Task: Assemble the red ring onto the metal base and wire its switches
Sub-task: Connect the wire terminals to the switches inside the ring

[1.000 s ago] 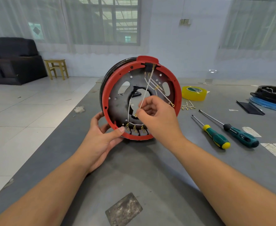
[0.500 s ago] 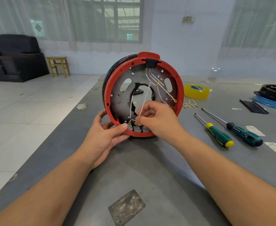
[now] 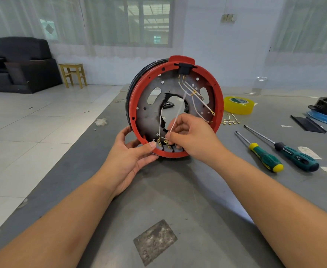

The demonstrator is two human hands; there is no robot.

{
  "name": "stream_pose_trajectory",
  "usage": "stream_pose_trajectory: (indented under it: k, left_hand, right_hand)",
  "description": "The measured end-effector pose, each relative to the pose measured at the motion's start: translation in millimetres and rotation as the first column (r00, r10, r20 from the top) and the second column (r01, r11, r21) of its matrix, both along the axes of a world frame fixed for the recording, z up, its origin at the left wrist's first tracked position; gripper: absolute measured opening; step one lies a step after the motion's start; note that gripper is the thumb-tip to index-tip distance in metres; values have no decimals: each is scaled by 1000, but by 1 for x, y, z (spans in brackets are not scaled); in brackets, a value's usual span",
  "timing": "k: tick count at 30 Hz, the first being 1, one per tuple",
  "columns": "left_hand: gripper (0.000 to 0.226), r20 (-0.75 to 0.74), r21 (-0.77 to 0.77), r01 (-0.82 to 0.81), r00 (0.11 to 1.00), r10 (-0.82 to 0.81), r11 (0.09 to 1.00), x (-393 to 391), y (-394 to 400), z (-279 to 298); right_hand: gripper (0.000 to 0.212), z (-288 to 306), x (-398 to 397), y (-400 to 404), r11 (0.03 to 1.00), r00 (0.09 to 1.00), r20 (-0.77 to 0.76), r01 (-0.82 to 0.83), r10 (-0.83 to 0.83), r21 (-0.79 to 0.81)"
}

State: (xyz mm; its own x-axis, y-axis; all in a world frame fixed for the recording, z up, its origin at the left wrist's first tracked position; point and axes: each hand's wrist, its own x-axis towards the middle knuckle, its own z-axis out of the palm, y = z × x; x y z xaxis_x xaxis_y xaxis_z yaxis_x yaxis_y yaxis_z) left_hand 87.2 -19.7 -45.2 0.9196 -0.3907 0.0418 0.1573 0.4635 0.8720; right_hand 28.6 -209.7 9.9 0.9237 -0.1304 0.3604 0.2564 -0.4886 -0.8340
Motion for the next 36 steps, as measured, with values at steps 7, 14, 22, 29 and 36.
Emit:
stream_pose_trajectory:
  k: [7, 14, 22, 29, 36]
  left_hand:
    - [89, -13, -1, -6, 1000, 6, 1000, 0, 0, 2]
    - [98, -4, 7, 3, 1000, -3, 1000, -3, 0, 4]
    - [94, 16, 20, 22, 1000, -23, 1000, -5, 0, 3]
    - [86, 21, 4, 42, 999, -42, 999, -5, 1, 2]
    - [90, 26, 6, 40, 999, -40, 999, -4, 1, 2]
  right_hand:
    - [14, 1, -2, 2, 999, 999, 29, -39, 38, 22]
    - [18, 3, -3, 3, 998, 998, 35, -44, 43, 37]
    - [38, -1, 1, 8, 995, 996, 67, 69, -64, -70]
    - [43, -7, 0, 14, 976, 984, 130, 141, -121, -163]
    - [40, -11, 1, 17, 987, 984, 152, 111, -93, -114]
